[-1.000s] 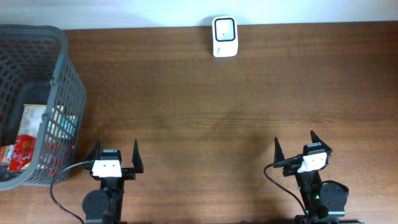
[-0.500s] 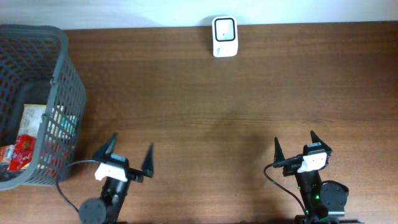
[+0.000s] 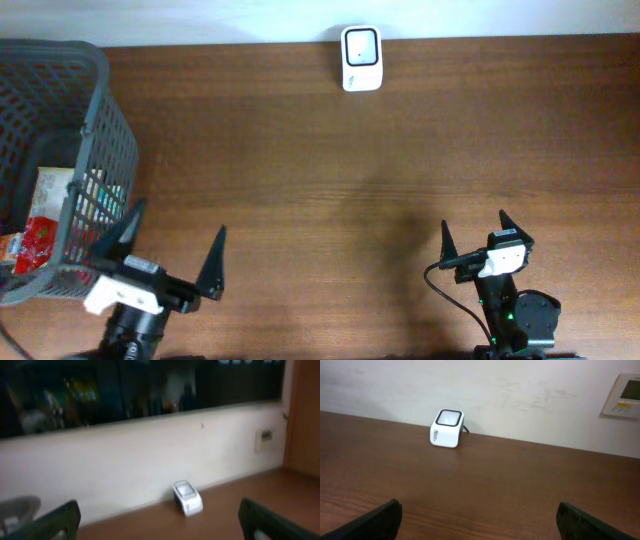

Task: Scan the item barcode
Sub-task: 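Reach the left gripper into the basket and grasp the red snack bag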

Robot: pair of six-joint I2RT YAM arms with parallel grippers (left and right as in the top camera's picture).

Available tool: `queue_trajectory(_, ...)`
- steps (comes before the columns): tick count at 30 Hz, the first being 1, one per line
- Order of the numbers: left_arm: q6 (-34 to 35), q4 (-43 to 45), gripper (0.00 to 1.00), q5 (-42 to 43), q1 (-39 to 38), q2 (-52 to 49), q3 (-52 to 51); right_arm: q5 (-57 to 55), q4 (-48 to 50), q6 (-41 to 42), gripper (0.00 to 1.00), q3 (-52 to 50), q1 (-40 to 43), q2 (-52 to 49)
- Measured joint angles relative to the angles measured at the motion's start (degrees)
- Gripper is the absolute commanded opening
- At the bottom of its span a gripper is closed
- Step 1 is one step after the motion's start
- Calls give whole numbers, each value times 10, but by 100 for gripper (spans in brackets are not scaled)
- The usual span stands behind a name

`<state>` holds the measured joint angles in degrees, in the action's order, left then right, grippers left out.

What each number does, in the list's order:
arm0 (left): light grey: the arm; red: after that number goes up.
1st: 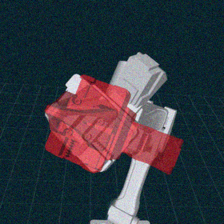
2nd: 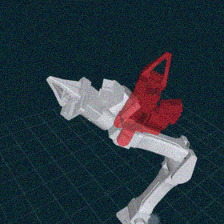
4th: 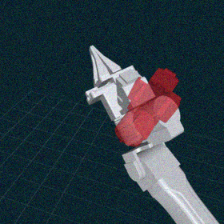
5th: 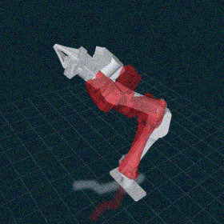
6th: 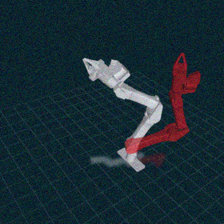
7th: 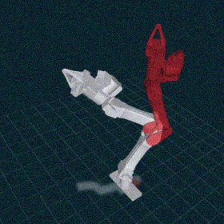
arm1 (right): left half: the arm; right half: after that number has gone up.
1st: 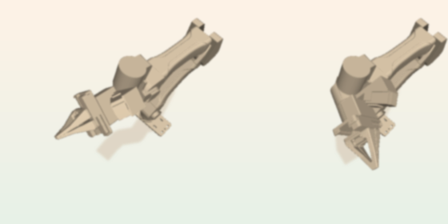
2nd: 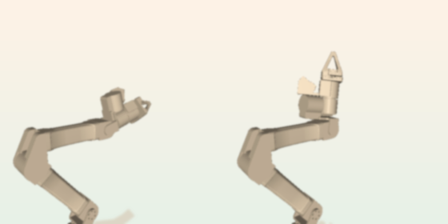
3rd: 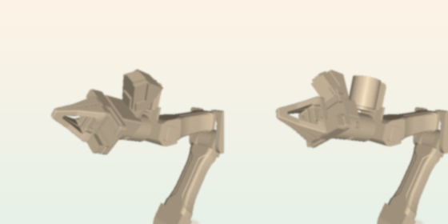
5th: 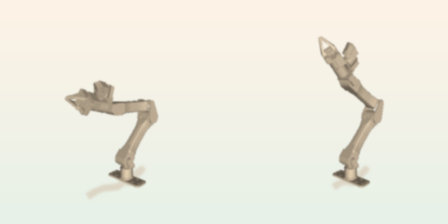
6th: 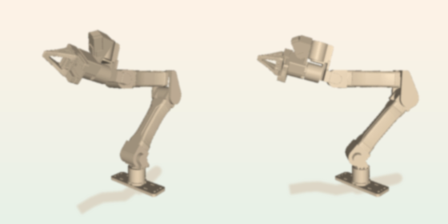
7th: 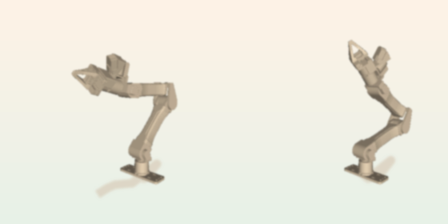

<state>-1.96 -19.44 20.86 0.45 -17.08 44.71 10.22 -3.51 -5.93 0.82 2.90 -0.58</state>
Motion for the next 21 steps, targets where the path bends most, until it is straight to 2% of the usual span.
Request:
queue_trajectory(3, -23, -20, 99, 16, 0, -72, 76, 0, 0, 0, 98, 0, 0, 0)
queue_trajectory(6, -15, -150, 99, -42, 0, -186, 230, 0, 1, 0, 98, 0, 0, -1)
queue_trajectory(7, -5, -299, 99, -82, 0, -274, 367, 0, 0, 0, 98, 0, 0, 0)
queue_trajectory(10, 9, -554, 99, -141, 0, -512, 674, 0, 0, 0, 98, 0, 0, 0)
queue_trajectory(13, 47, -652, 99, -168, 7, -693, 863, 0, 0, 0, 99, 0, 0, 0)
queue_trajectory(14, 87, -662, 99, -178, 31, -757, 936, 0, 0, 0, 99, 0, 0, 0)
queue_trajectory(16, 159, -670, 99, -193, 121, -823, 1012, 0, 0, 0, 98, 0, 0, 0)
queue_trajectory(19, 287, -714, 99, -200, 304, -861, 1037, 0, 0, 0, 98, 0, 0, 0)
queue_trajectory(21, 332, -739, 99, -196, 375, -881, 1040, 0, 0, 0, 99, 0, 0, 0)
